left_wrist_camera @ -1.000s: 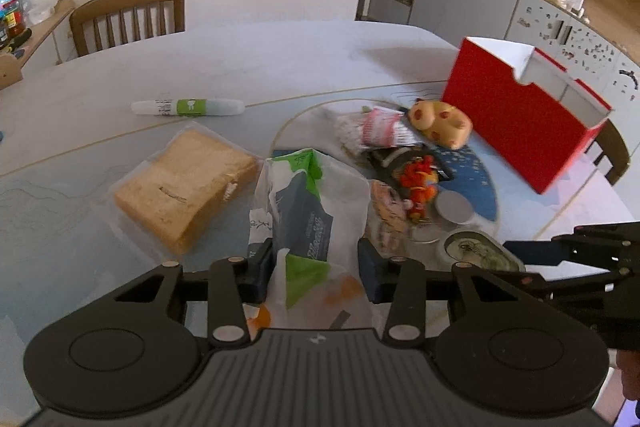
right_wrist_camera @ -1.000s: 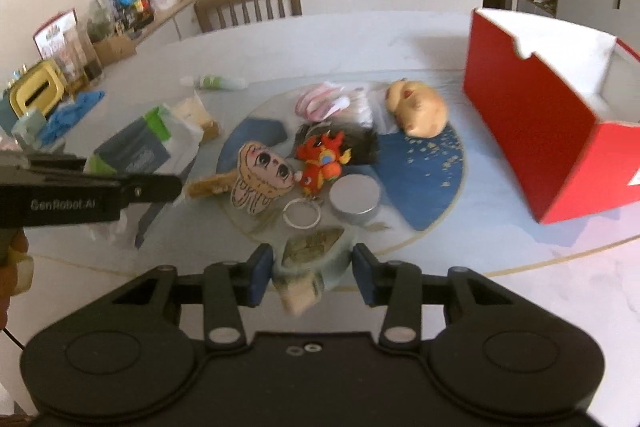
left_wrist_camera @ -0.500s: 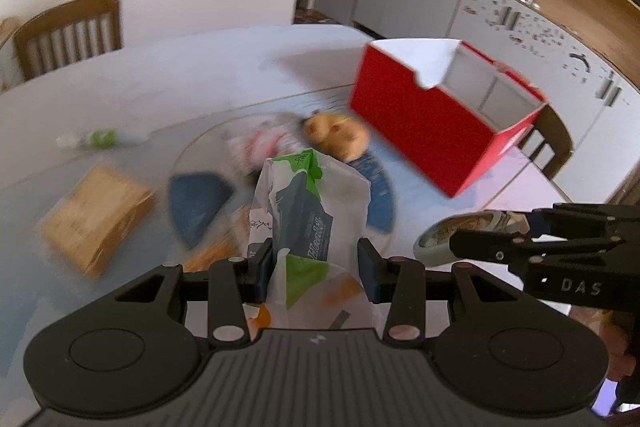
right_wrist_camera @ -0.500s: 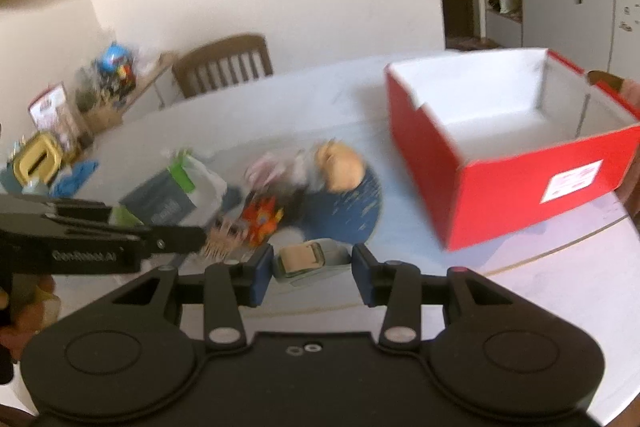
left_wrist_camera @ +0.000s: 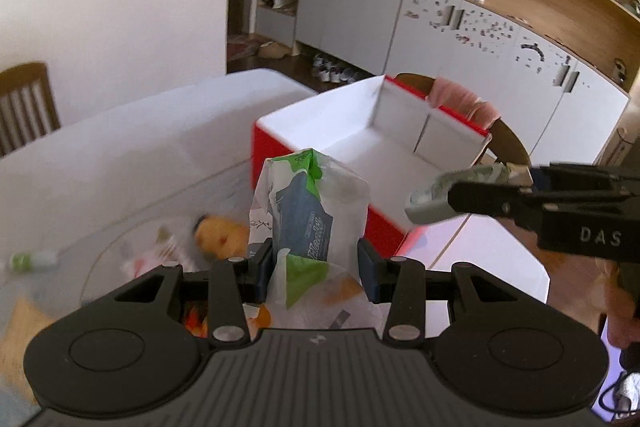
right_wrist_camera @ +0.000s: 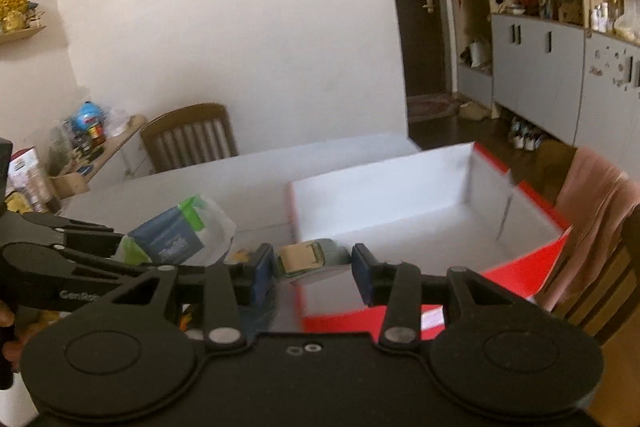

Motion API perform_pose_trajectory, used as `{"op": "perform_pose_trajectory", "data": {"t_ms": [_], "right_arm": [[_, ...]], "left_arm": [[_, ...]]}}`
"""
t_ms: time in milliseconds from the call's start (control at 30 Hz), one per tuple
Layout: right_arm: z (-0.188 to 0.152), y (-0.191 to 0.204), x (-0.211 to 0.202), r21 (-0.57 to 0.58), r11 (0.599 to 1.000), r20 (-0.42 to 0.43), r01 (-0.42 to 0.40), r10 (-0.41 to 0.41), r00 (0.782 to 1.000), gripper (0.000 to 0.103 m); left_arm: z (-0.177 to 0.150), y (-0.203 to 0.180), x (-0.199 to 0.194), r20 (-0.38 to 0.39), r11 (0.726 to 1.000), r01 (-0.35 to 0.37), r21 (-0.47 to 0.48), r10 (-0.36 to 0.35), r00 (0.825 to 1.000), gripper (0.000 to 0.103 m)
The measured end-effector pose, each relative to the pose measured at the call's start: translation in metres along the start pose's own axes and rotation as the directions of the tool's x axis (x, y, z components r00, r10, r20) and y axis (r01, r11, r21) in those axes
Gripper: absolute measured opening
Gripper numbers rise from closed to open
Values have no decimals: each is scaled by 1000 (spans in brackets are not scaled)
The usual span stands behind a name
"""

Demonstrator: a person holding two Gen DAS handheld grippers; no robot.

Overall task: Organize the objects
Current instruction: 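Carry the wipes pack with the left tool while the right tool carries the tape over the box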

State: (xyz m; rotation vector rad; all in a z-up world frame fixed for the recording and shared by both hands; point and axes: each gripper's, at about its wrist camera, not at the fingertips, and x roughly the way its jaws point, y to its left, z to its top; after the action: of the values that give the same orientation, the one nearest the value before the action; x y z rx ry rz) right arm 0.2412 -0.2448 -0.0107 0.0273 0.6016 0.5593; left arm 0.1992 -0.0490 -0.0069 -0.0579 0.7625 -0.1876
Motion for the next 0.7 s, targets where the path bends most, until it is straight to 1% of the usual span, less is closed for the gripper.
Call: {"op": "perform_pose_trajectory", "data": {"t_ms": [167,300,367,567,700], "right_arm": [[9,-33,18,8,999,5,53,-53,999,42],[14,-66,40,56,994,-15,92,-91,996,42],[13,-77,50,52,991,-26,120,-119,993,42],[12,-113,82,39,979,-76,200,-196,978,42],[11,-133,102,44,972,-114,230,-224,968,42]], "left_arm": [[33,-22,33,-18,999,9,44,-8,1000,41],[56,-35,69,-60,997,14,72,-9,998,41],[67,-41,88,-82,997,12,81,-5,997,41],[102,-62,139,-112,987,-16,163,35,993,41],[113,-71,169,-148,976,-43,216,76,986,41]]}}
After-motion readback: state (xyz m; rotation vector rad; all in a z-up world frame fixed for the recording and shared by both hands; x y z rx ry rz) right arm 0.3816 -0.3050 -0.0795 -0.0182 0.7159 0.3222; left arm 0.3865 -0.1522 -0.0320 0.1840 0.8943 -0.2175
